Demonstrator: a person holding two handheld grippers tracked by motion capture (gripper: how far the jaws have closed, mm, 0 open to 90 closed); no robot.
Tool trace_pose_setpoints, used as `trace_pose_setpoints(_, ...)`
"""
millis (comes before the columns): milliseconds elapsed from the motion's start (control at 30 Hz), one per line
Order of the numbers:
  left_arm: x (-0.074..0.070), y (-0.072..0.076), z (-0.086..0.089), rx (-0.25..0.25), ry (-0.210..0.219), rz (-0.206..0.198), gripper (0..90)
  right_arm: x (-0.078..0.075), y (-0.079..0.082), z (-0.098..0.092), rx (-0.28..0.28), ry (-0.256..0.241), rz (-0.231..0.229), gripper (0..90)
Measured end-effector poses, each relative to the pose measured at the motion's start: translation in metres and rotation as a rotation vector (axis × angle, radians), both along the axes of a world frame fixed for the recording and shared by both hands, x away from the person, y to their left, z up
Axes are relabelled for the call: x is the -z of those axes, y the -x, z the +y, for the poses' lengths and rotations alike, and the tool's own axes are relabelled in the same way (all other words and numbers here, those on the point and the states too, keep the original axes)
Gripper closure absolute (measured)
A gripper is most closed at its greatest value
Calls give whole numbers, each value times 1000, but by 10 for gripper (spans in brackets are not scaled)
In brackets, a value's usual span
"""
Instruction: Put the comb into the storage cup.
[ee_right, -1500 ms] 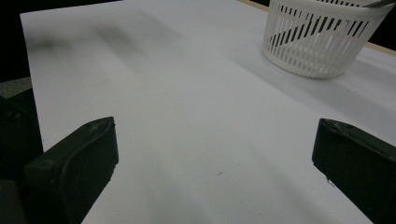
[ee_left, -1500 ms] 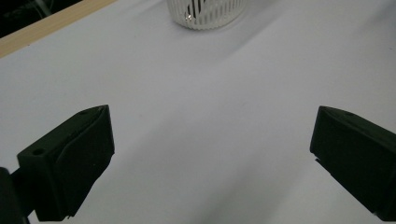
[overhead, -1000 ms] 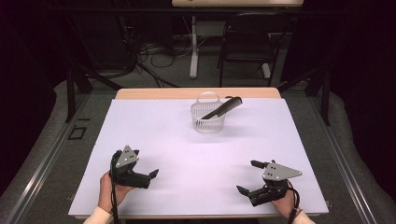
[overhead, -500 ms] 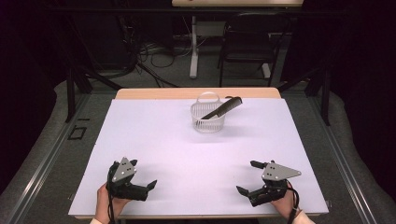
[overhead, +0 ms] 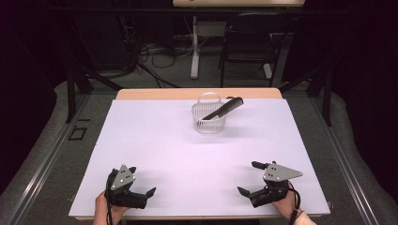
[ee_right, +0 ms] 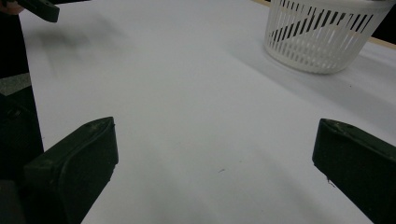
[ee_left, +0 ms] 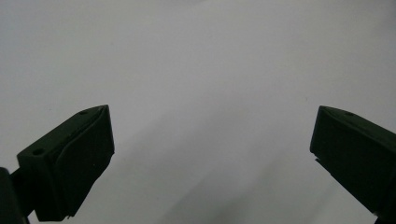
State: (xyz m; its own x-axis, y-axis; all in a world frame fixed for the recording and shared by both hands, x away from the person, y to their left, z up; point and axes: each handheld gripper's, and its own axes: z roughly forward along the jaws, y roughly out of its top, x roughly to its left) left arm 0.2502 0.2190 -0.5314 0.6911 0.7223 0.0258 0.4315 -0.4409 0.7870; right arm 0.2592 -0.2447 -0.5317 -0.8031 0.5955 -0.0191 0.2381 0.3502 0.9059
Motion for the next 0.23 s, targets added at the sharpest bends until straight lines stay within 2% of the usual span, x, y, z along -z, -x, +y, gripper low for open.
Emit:
trace_pose_setpoints(167, 1, -1, -1, 12, -4, 4, 0, 0, 0, -1, 1, 0, -7, 0)
trace_pose_setpoints(233, -1, 0, -1, 16, -12, -12, 0, 0, 0, -1, 2, 4, -6, 0)
